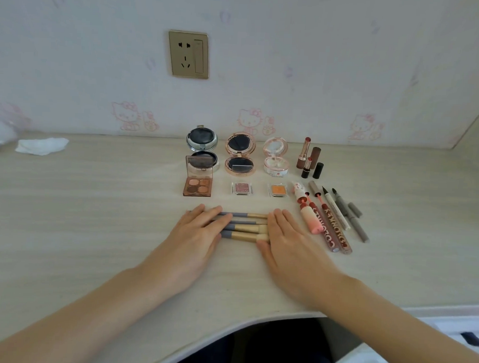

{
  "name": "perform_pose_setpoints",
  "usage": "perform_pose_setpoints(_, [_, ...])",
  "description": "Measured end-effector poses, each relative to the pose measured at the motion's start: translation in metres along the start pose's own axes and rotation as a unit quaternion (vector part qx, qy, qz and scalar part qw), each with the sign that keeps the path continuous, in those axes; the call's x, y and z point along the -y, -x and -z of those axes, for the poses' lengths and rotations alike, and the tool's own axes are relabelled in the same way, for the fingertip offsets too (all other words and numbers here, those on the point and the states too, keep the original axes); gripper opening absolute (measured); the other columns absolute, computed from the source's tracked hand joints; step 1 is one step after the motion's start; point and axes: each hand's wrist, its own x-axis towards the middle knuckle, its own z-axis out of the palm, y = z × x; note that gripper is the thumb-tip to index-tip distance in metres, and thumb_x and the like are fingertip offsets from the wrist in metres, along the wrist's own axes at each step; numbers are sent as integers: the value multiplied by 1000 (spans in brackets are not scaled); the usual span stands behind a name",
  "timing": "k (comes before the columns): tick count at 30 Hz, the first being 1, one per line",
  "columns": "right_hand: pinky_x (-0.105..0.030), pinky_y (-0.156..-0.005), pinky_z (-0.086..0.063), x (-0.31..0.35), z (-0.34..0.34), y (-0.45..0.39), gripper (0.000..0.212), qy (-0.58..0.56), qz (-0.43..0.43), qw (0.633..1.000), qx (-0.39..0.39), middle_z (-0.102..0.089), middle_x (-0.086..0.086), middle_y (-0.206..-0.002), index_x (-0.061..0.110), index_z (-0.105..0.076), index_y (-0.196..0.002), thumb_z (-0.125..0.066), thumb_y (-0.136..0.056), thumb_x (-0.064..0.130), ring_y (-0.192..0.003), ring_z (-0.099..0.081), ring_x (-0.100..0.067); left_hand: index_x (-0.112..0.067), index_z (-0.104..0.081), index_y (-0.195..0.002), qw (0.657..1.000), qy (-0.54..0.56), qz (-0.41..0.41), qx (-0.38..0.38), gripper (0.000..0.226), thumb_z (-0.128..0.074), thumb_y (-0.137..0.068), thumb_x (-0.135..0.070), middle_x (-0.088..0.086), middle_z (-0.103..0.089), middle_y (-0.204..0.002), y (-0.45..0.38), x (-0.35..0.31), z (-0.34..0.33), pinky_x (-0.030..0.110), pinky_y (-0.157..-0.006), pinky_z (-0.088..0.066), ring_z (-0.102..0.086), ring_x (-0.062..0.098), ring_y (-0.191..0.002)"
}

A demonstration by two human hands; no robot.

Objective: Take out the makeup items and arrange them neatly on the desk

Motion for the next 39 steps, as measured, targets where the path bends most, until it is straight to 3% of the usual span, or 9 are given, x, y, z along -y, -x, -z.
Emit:
perform_pose_setpoints(6, [-36,-121,-2,-1,-2,-17,58,-18,1,1000,22,-1,-20,-159,-3,-1,-150,-19,-104,28,-148,1,-29,-28,-16,-152,999,-26,33,-8,58,-34,-100,-7,-3,-10,-159,-9,-2,-8,34,-118,-2,-4,25,-147])
perform_pose_setpoints(15, [-46,-119,-6,-2,-4,-25,57,-44,22,998,-28,5,-4,-161,12,3,-153,-22,-103,25,-148,5,-23,-27,-12,-152,999,-34,19,-17,63,-35,-98,-5,-3,-7,-160,-15,3,-12,34,-117,-5,-4,26,-147])
perform_pose_setpoints(24, [-41,-120,-6,-3,-3,-22,56,-68,39,996,-29,0,0,-161,17,-1,-153,-23,-103,29,-148,2,-22,-28,-10,-152,998,-62,-2,-30,63,-35,-98,-9,-5,-6,-160,-11,1,-4,36,-118,-6,-3,22,-148])
perform_pose_setpoints(35, [-39,-121,-3,-18,20,-1,57,-85,24,993,-78,1,-3,-161,16,-3,-153,-26,-103,31,-147,11,-21,-22,-27,-149,995,-33,11,-95,49,-36,-101,-21,-7,-29,-154,-9,-30,15,30,-117,-20,-16,15,-146])
perform_pose_setpoints(37, [-34,-121,-1,-26,28,7,55,-108,26,989,-97,-4,0,-161,17,-6,-153,-27,-103,27,-148,8,-20,-24,-28,-148,993,-25,26,-116,48,-36,-101,-24,-9,-30,-153,-5,-35,16,27,-116,-21,-18,13,-145])
perform_pose_setpoints(39, [-32,-120,-10,-37,41,22,49,-169,4,975,-144,-22,0,-156,17,-19,-149,-31,-102,22,-147,-9,-21,-26,-28,-148,992,-20,34,-119,48,-36,-101,-26,-11,-30,-153,8,-42,20,25,-115,-21,-19,12,-144])
